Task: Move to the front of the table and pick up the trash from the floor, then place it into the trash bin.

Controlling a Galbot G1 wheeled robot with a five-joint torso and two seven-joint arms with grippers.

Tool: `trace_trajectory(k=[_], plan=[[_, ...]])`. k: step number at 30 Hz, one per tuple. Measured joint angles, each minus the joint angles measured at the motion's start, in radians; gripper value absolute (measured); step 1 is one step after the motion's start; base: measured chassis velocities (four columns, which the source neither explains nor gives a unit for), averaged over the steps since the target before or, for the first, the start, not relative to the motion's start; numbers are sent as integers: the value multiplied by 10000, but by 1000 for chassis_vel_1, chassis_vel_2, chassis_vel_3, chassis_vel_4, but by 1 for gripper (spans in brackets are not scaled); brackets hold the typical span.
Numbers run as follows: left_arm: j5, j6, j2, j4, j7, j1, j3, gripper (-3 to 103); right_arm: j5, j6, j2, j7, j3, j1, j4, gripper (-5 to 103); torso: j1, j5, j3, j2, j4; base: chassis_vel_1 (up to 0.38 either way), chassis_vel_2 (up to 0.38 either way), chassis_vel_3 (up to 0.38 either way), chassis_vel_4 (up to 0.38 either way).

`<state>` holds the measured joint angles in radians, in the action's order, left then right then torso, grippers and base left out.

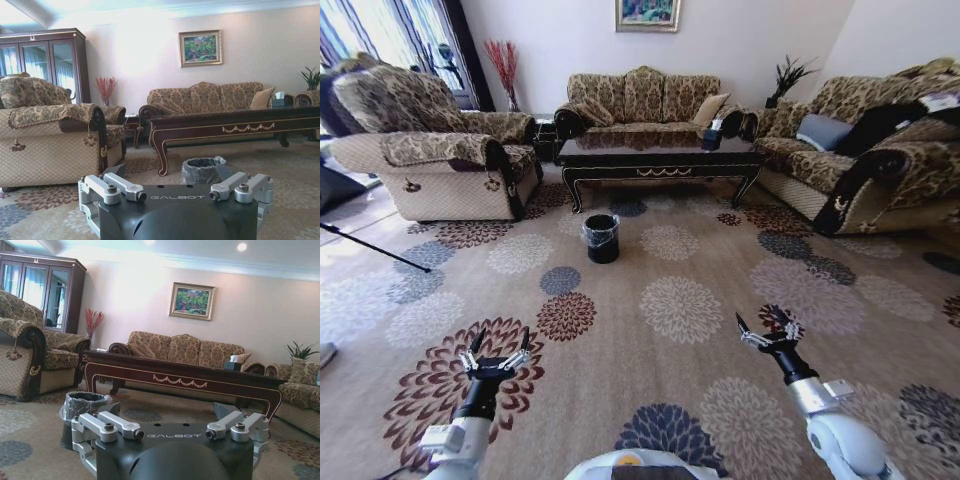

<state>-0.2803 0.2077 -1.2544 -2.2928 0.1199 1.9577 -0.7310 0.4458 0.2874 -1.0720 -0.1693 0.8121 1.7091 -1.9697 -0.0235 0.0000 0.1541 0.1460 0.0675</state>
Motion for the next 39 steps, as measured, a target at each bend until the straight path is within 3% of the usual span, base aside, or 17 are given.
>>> trace_trajectory(k=[39], plan=[[0,0,0,0,0,0,0,100,0,0,0,0,0,0,0,100,-420,0,1123,1546,0,0,0,0,0]])
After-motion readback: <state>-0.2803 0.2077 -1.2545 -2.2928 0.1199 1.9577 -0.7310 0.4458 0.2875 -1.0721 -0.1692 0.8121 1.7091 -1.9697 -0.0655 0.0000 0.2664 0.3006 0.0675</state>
